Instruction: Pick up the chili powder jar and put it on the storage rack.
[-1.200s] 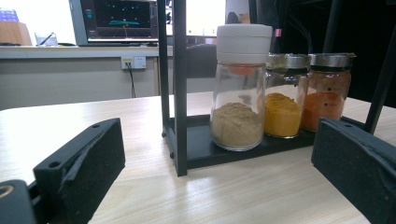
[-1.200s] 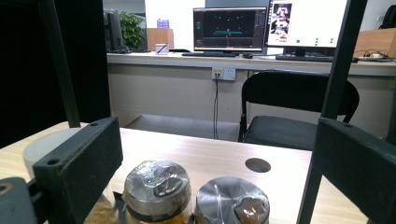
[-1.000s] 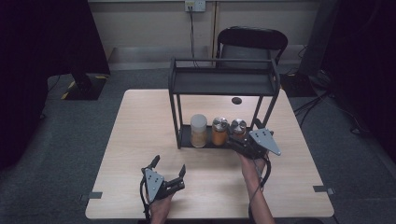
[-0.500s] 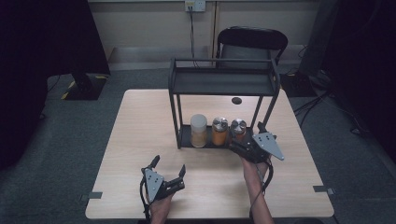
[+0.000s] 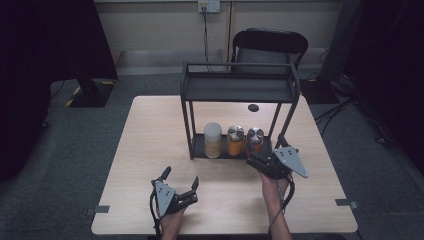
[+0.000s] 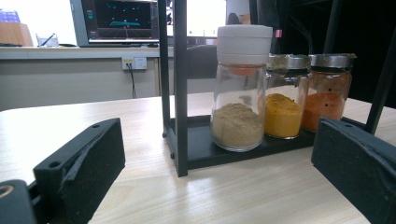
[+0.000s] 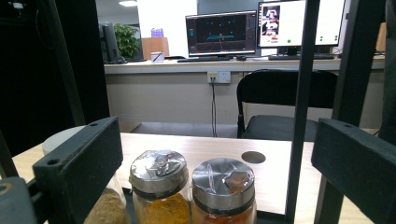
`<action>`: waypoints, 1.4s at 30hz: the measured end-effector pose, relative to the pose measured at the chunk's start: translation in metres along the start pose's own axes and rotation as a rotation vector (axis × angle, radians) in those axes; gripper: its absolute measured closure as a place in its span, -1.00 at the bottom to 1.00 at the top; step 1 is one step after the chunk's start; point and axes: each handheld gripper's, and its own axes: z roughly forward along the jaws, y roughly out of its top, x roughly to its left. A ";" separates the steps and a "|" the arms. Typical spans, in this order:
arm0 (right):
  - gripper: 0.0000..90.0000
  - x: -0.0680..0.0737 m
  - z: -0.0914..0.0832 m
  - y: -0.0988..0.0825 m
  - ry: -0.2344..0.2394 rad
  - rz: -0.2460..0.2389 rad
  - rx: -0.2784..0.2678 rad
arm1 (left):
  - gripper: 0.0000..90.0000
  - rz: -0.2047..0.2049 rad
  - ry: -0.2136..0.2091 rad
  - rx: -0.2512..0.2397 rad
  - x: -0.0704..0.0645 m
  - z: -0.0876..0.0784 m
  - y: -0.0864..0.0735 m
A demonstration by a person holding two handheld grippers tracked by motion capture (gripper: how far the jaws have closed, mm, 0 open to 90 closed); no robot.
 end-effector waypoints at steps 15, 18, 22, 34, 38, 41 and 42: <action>-0.98 0.007 -0.021 -0.005 -0.058 -0.038 -0.040 | -0.95 -0.001 0.000 0.001 0.000 0.000 0.000; -0.98 0.006 -0.023 -0.006 -0.055 -0.037 -0.037 | -0.95 -0.001 0.000 0.001 0.000 0.000 0.000; -0.98 0.006 -0.026 -0.006 -0.041 -0.050 -0.030 | -0.95 -0.002 0.000 0.001 0.000 0.000 0.000; -1.00 0.011 -0.036 -0.010 -0.036 -0.052 -0.024 | -0.95 -0.002 0.001 0.001 0.000 0.000 0.000; -1.00 0.012 -0.041 -0.013 -0.043 -0.044 -0.024 | -0.95 -0.001 0.001 0.001 0.000 0.000 0.000; -1.00 0.012 -0.044 -0.015 -0.046 -0.042 -0.023 | -0.95 -0.001 0.000 0.001 0.000 0.000 0.000; -1.00 0.012 -0.045 -0.015 -0.048 -0.041 -0.022 | -0.95 -0.001 0.000 0.000 0.000 0.000 0.000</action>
